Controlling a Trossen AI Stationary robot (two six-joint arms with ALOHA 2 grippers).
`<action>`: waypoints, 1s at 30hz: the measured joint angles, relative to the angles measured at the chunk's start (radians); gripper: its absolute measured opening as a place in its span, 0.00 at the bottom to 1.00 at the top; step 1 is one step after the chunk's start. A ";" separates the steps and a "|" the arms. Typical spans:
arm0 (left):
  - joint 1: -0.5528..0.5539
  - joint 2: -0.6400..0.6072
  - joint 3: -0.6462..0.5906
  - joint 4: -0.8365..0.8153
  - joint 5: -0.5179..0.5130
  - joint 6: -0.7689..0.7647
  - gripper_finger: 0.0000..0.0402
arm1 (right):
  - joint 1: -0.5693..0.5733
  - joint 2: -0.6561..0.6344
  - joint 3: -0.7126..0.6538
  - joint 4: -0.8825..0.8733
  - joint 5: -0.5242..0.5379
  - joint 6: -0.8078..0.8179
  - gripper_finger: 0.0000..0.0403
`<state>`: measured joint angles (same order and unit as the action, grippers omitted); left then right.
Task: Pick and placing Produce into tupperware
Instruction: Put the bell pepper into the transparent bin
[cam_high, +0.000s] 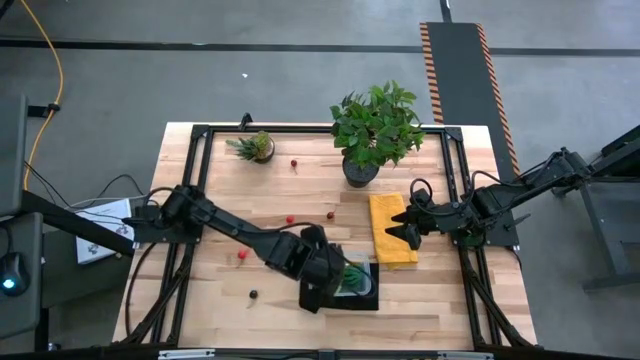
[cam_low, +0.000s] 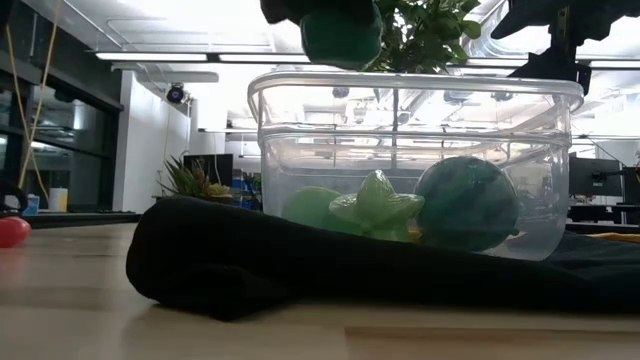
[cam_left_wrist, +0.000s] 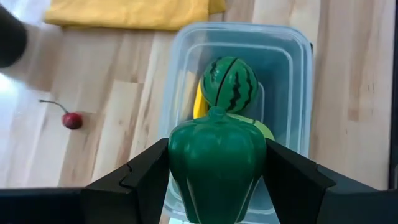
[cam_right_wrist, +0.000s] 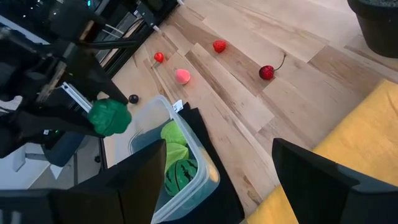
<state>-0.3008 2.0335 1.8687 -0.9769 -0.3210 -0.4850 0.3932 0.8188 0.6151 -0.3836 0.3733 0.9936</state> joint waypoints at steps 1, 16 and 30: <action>0.004 0.000 0.000 0.001 0.019 0.010 0.54 | 0.000 0.000 0.000 0.000 0.000 0.000 0.70; 0.072 0.058 0.000 0.036 0.164 0.096 0.54 | 0.000 0.000 0.000 0.000 0.001 -0.004 0.70; 0.078 0.116 0.000 0.040 0.200 0.114 0.54 | 0.000 0.000 0.000 0.002 0.001 -0.007 0.70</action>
<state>-0.2224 2.1493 1.8688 -0.9373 -0.1211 -0.3710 0.3931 0.8188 0.6155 -0.3820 0.3740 0.9868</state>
